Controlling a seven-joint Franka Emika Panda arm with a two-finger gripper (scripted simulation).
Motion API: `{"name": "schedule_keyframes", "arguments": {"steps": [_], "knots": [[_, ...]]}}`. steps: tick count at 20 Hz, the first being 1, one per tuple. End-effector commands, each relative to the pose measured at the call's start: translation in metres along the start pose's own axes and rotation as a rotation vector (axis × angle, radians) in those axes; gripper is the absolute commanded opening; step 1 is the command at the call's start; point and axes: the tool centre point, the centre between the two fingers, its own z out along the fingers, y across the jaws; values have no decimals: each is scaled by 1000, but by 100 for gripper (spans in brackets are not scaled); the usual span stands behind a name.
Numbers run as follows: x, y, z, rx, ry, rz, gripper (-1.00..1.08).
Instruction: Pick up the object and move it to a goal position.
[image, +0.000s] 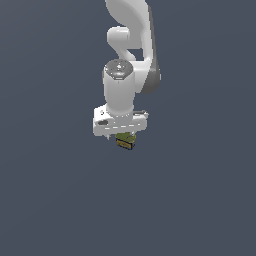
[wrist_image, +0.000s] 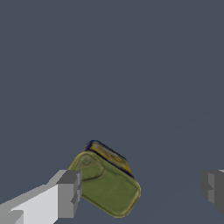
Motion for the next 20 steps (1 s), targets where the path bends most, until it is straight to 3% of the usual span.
{"name": "schedule_keyframes", "arguments": {"steps": [1, 20], "knots": [[-3, -1, 4, 2, 0, -57, 100], [-28, -16, 34, 17, 7, -571, 100]]}}
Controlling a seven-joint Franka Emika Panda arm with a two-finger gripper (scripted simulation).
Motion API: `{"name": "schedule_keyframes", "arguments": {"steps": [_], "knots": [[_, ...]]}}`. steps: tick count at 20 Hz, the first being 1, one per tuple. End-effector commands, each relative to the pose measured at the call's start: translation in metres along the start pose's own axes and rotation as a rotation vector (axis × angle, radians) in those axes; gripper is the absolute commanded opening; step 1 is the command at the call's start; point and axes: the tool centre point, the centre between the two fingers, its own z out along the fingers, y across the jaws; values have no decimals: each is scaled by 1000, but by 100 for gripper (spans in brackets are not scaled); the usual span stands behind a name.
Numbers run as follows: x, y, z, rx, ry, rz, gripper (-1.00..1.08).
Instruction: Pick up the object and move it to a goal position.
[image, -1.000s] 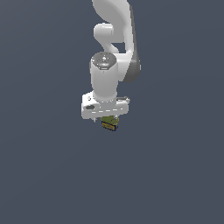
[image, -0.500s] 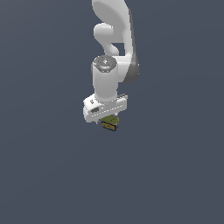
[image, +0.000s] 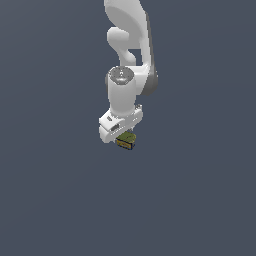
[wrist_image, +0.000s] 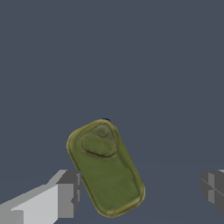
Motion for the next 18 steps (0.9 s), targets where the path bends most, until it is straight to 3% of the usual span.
{"name": "schedule_keyframes", "arguments": {"steps": [1, 10, 18], "knots": [[-2, -4, 4, 2, 2, -70, 100], [-8, -16, 16, 7, 9, -300, 100], [-12, -23, 22, 9, 14, -422, 100]]}}
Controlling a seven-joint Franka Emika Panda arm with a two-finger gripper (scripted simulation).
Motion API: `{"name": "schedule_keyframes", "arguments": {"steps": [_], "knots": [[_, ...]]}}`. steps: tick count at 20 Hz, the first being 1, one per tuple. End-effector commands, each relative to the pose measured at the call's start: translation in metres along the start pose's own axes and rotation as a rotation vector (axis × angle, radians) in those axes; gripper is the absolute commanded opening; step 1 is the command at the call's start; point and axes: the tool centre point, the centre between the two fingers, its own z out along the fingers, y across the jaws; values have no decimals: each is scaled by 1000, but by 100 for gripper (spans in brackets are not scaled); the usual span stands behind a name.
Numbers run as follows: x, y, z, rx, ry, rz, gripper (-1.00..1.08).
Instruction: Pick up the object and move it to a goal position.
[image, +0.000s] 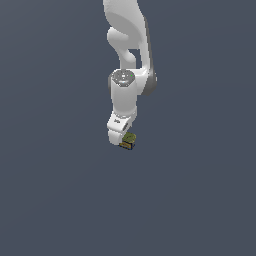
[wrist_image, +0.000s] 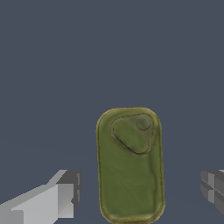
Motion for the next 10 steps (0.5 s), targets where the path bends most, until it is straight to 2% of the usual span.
{"name": "schedule_keyframes", "arguments": {"steps": [1, 10], "knots": [[0, -2, 1, 0, 1, -29, 100], [0, -3, 4, 1, 2, -49, 100]]}}
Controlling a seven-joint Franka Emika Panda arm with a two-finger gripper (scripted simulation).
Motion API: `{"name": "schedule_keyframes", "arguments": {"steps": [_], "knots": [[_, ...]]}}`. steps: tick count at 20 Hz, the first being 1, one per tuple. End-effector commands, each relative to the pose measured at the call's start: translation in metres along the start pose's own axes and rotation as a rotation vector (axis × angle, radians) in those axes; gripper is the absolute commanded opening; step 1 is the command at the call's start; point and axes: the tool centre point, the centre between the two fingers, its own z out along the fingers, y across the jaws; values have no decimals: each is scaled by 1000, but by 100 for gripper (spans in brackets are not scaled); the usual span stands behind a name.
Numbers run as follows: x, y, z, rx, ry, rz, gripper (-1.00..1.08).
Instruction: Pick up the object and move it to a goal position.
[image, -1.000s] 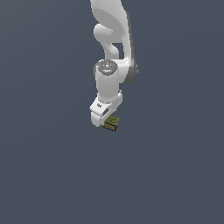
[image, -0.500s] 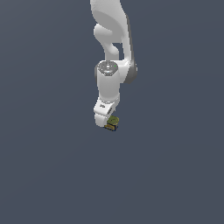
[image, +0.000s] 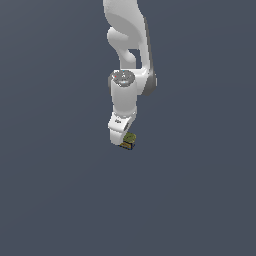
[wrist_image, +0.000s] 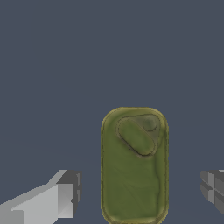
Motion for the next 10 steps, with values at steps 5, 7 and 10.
{"name": "schedule_keyframes", "arguments": {"steps": [5, 7, 10], "knots": [[0, -1, 16, 0, 0, -2, 100], [0, -1, 26, 0, 0, -3, 100], [0, -1, 40, 0, 0, -4, 100]]}}
